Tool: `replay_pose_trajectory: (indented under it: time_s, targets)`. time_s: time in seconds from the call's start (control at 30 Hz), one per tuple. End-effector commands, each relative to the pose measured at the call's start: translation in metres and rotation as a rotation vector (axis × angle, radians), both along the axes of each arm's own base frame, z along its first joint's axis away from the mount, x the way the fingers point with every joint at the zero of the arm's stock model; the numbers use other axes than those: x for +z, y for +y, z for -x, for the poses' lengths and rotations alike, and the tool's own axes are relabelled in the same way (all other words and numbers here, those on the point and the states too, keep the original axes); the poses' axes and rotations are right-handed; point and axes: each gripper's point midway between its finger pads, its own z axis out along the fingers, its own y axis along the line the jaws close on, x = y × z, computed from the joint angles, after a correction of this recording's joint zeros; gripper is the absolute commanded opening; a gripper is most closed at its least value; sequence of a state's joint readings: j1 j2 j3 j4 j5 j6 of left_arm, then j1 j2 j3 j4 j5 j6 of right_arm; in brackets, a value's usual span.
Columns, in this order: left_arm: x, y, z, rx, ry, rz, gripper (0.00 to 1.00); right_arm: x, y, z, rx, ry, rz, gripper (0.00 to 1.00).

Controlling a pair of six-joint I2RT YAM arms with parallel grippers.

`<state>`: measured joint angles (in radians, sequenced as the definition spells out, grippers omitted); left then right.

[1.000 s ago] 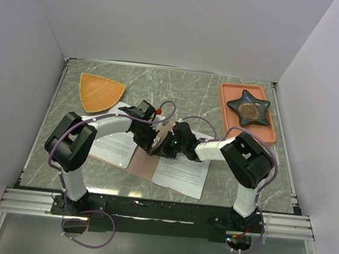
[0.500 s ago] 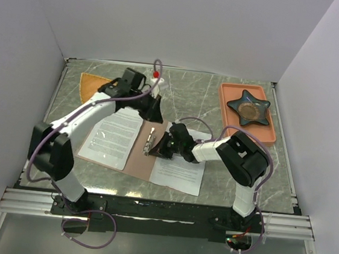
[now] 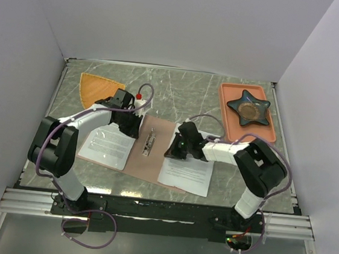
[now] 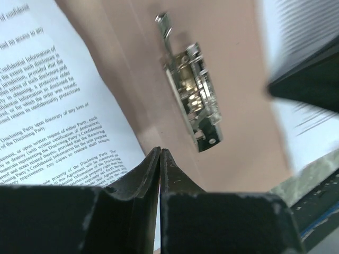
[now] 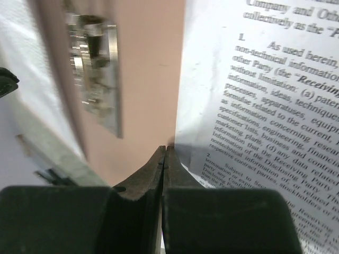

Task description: Put the files into the folder

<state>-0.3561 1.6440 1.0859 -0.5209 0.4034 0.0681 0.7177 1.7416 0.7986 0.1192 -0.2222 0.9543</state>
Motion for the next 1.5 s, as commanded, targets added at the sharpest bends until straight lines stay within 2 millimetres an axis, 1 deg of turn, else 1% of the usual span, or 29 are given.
replay_pose_trajectory:
  time_s: [0.0, 0.03, 0.07, 0.1, 0.13, 0.2, 0.23, 0.27, 0.3, 0.37, 0.4, 0.43, 0.5, 0.53, 0.57, 0.6, 0.63, 0.67, 0.7, 0.77, 0.8, 0.87, 0.9, 0.97, 1.0, 1.03, 1.1, 1.27, 1.47]
  targets:
    - [-0.001, 0.0, -0.014, -0.013, -0.079, -0.017, 0.1, 0.003, -0.059, 0.002, 0.008, -0.009, 0.249, 0.1]
    - [-0.003, -0.002, -0.012, -0.017, -0.069, -0.005, 0.1, 0.018, -0.064, -0.002, -0.003, -0.041, 0.248, 0.24]
    - [-0.003, -0.003, -0.01, -0.021, -0.065, 0.002, 0.1, 0.026, -0.075, -0.01, -0.017, -0.064, 0.263, 0.29]
    - [-0.004, -0.005, -0.008, -0.025, -0.058, 0.01, 0.1, 0.028, -0.084, -0.007, -0.02, -0.051, 0.276, 0.33]
    - [-0.005, -0.007, -0.006, -0.03, -0.054, 0.01, 0.1, 0.04, -0.09, -0.009, -0.033, -0.072, 0.26, 0.41]
    - [-0.004, -0.01, -0.005, -0.034, -0.054, 0.018, 0.1, 0.046, -0.107, -0.011, -0.054, -0.071, 0.257, 0.48]
    - [-0.003, -0.013, -0.003, -0.04, -0.048, 0.03, 0.1, 0.053, -0.111, -0.009, -0.055, -0.083, 0.24, 0.58]
    - [-0.004, -0.014, -0.003, -0.041, -0.045, 0.033, 0.1, 0.056, -0.114, -0.008, -0.044, -0.087, 0.238, 0.62]
    - [-0.005, -0.016, -0.002, -0.043, -0.044, 0.034, 0.1, 0.058, -0.123, -0.01, -0.066, -0.092, 0.256, 0.63]
    - [-0.009, -0.019, 0.003, -0.055, -0.035, 0.032, 0.09, 0.059, -0.146, -0.002, -0.122, -0.065, 0.353, 0.62]
    - [-0.012, -0.02, 0.005, -0.059, -0.034, 0.029, 0.09, 0.058, -0.175, -0.007, -0.222, -0.076, 0.47, 0.6]
    - [-0.013, -0.023, 0.008, -0.067, -0.029, 0.03, 0.09, 0.055, -0.194, 0.006, -0.248, -0.02, 0.551, 0.62]
    - [-0.016, -0.025, 0.011, -0.072, -0.018, 0.031, 0.09, 0.054, -0.221, 0.015, -0.326, 0.022, 0.652, 0.65]
    - [-0.017, -0.027, 0.014, -0.078, -0.014, 0.033, 0.09, 0.055, -0.239, 0.017, -0.377, 0.028, 0.719, 0.69]
    - [-0.019, -0.028, 0.015, -0.08, -0.011, 0.032, 0.09, 0.053, -0.251, 0.028, -0.41, 0.07, 0.759, 0.73]
    - [-0.019, -0.029, 0.016, -0.081, -0.01, 0.031, 0.09, 0.054, -0.259, 0.032, -0.439, 0.075, 0.777, 0.77]
    - [-0.021, -0.03, 0.017, -0.087, -0.008, 0.026, 0.09, 0.051, -0.271, 0.038, -0.492, 0.092, 0.805, 0.79]
    - [-0.023, -0.03, 0.017, -0.087, -0.005, 0.025, 0.09, 0.05, -0.276, 0.042, -0.506, 0.103, 0.811, 0.8]
    - [-0.024, -0.03, 0.017, -0.086, -0.001, 0.023, 0.09, 0.049, -0.279, 0.043, -0.516, 0.102, 0.799, 0.81]
    - [-0.026, -0.03, 0.017, -0.083, 0.002, 0.018, 0.08, 0.04, -0.283, 0.048, -0.522, 0.146, 0.769, 0.83]
    - [-0.027, -0.031, 0.017, -0.085, 0.008, 0.019, 0.08, 0.036, -0.281, 0.044, -0.524, 0.144, 0.746, 0.83]
    - [-0.027, -0.032, 0.018, -0.086, 0.015, 0.022, 0.08, 0.025, -0.279, 0.044, -0.491, 0.167, 0.712, 0.85]
    - [-0.028, -0.032, 0.018, -0.086, 0.016, 0.022, 0.08, 0.018, -0.269, 0.039, -0.46, 0.179, 0.664, 0.85]
    - [-0.029, -0.031, 0.016, -0.082, 0.012, 0.013, 0.07, 0.01, -0.261, 0.037, -0.426, 0.204, 0.633, 0.86]
    - [-0.03, -0.029, 0.015, -0.079, 0.01, 0.003, 0.07, 0.006, -0.253, 0.037, -0.404, 0.221, 0.598, 0.86]
    - [-0.03, -0.028, 0.012, -0.076, 0.003, -0.002, 0.07, 0.004, -0.248, 0.031, -0.399, 0.202, 0.569, 0.86]
    - [-0.03, -0.025, 0.01, -0.074, -0.001, -0.012, 0.07, 0.002, -0.238, 0.029, -0.375, 0.206, 0.519, 0.85]
    - [-0.032, -0.018, 0.005, -0.069, -0.025, -0.043, 0.07, -0.005, -0.227, 0.026, -0.361, 0.21, 0.463, 0.81]
    - [-0.053, -0.014, 0.009, -0.069, 0.005, -0.069, 0.07, -0.012, -0.213, 0.032, -0.33, 0.221, 0.395, 0.77]
